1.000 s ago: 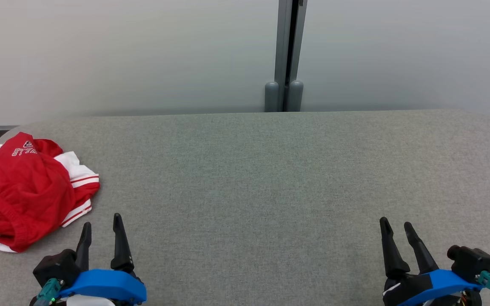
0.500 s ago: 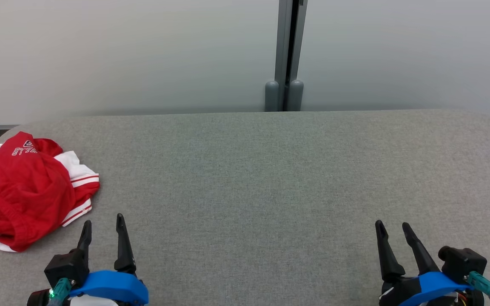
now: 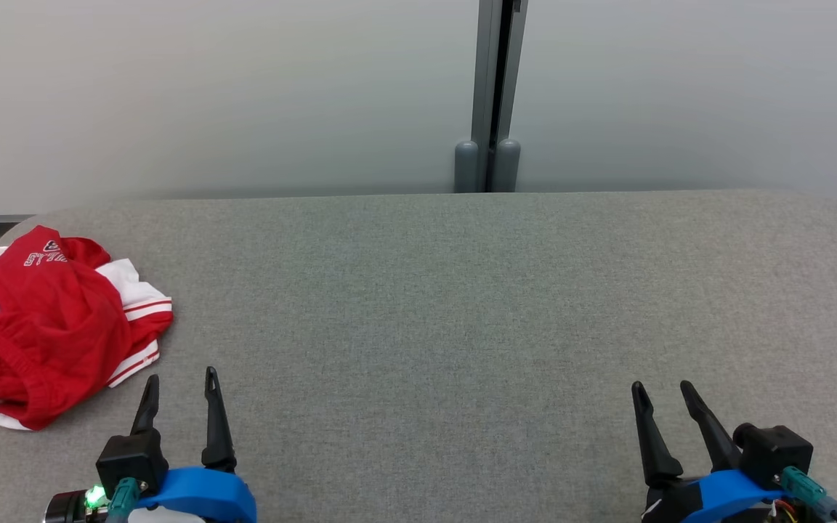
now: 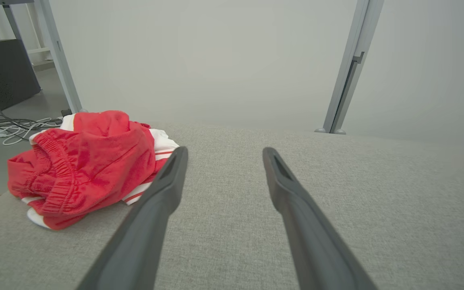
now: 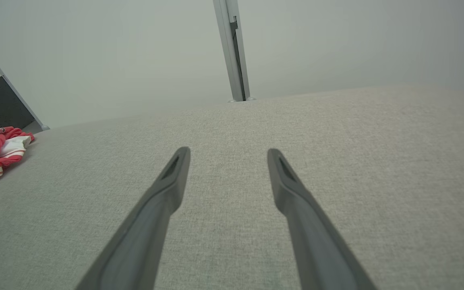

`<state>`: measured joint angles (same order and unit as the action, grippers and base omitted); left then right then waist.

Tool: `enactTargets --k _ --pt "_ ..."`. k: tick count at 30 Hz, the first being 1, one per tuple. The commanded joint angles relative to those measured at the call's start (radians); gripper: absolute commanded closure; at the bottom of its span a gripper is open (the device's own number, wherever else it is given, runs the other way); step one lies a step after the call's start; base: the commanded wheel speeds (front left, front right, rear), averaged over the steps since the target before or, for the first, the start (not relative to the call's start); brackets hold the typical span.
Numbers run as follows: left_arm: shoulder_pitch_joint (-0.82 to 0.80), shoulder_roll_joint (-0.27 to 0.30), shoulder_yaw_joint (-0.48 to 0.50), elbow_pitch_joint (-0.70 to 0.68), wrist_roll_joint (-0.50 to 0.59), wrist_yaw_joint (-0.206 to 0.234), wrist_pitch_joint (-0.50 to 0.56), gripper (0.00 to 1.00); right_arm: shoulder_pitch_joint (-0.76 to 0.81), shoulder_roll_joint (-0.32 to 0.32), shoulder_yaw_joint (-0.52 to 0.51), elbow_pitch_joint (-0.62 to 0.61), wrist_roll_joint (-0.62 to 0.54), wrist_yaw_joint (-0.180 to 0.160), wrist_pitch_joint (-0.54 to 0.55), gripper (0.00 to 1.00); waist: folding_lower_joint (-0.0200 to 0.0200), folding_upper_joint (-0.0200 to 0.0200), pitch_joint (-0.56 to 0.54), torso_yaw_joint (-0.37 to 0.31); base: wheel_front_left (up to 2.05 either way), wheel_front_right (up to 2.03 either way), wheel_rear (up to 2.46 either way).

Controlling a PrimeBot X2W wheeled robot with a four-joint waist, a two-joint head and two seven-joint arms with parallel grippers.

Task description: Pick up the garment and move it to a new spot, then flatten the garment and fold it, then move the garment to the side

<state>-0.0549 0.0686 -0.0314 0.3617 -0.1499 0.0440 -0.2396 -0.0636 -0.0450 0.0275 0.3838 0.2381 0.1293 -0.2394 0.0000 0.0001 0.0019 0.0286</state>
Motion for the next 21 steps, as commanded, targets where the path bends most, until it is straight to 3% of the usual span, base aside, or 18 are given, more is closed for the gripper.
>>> enactTargets --k 1,12,21 --pt "-0.012 0.008 0.000 0.003 0.022 0.006 -0.008 0.00 -0.013 -0.008 0.002 0.003 -0.018 0.002 -0.008 0.00 0.0000 -0.0001 0.000 0.000 0.00 0.00 0.00" --pt "-0.008 0.009 -0.007 0.023 0.100 0.023 -0.028 0.00 -0.010 -0.009 0.011 0.013 -0.091 0.002 -0.029 0.00 0.0000 -0.0001 -0.001 0.000 0.00 0.00 0.00" --pt "-0.016 0.005 -0.006 0.050 0.078 0.015 -0.026 0.00 -0.012 -0.009 0.011 0.022 -0.055 0.002 -0.028 0.00 0.0000 -0.0001 -0.001 -0.002 0.00 0.00 0.00"
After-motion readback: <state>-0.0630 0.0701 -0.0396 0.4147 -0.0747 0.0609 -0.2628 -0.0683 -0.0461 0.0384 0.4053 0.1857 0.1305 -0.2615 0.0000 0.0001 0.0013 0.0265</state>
